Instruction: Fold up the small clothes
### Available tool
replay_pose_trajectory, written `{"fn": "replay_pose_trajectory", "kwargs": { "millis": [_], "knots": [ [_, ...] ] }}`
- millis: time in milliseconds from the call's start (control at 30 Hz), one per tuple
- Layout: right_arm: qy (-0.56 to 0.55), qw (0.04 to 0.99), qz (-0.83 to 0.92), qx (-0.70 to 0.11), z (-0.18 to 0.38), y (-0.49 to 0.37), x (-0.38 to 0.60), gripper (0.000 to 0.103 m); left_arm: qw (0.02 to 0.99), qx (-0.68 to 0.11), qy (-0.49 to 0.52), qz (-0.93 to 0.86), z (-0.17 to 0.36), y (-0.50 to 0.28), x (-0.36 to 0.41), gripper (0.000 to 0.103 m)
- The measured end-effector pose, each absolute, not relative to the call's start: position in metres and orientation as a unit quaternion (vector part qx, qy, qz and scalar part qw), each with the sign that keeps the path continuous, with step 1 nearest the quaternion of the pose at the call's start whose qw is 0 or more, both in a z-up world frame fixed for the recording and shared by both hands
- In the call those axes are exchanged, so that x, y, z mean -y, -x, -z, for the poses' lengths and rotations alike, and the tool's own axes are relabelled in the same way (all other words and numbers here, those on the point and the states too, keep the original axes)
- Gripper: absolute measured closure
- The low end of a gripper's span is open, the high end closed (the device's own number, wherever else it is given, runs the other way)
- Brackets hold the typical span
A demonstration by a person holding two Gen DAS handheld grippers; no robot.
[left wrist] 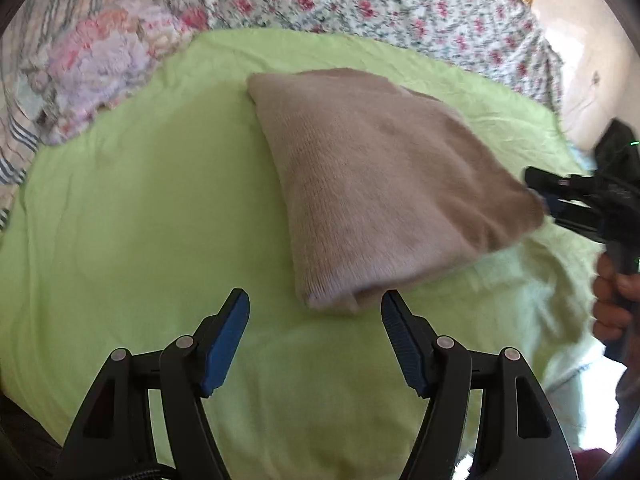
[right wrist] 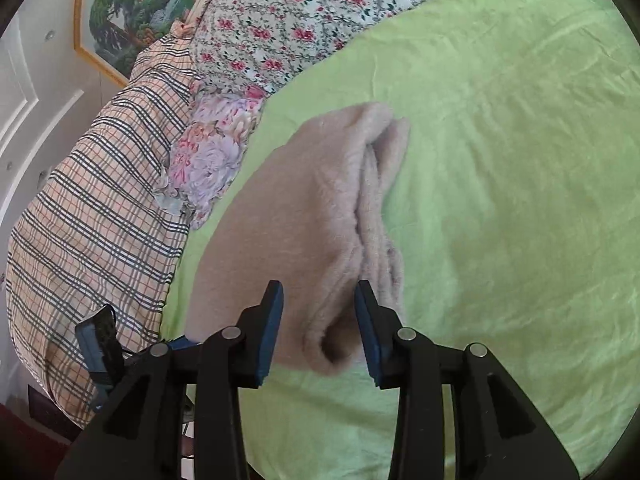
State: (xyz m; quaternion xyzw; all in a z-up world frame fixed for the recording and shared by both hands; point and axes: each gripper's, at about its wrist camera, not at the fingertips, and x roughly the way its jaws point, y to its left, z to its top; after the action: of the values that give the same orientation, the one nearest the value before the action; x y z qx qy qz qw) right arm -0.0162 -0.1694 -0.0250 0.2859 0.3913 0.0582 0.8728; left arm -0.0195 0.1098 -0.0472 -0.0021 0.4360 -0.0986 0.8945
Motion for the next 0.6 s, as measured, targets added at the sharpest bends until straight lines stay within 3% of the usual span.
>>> {"fn": "replay_pose_trajectory", "kwargs": {
  "millis": [67,133,200,233,267,300,400,600],
  "knots": [
    [-0.280,0.872,-0.056,-0.397,0.030,0.013,0.165,0.064,0.898,-0.432,0.002,0.083,0.050,0.014,-0.107,0.036],
    [-0.278,0.870,-0.056,-0.404,0.036,0.011,0.163,0.064,0.902,-0.427,0.004,0.063,0.053,0.009,-0.109,0.042],
    [-0.275,0.865,-0.059,-0.416,0.043,0.007,0.161,0.067,0.903,-0.426,0.011,0.049,0.054,0.006,-0.112,0.060],
    [-0.274,0.862,-0.067,-0.421,0.044,0.006,0.160,0.094,0.903,-0.427,0.016,0.045,0.055,0.005,-0.114,0.066],
    [-0.268,0.861,-0.068,-0.427,0.042,0.005,0.158,0.097,0.902,-0.430,0.020,0.047,0.057,0.003,-0.116,0.083],
    [-0.262,0.865,-0.066,-0.423,0.038,0.007,0.157,0.097,0.901,-0.432,0.019,0.043,0.056,0.004,-0.114,0.091],
    [-0.247,0.883,-0.057,-0.396,0.017,0.016,0.164,0.098,0.904,-0.428,0.003,0.021,0.049,0.009,-0.108,0.094],
    [-0.194,0.865,0.000,-0.463,0.056,0.009,0.169,0.098,0.891,-0.454,-0.019,0.014,0.066,0.005,-0.098,0.095]
  ]
}}
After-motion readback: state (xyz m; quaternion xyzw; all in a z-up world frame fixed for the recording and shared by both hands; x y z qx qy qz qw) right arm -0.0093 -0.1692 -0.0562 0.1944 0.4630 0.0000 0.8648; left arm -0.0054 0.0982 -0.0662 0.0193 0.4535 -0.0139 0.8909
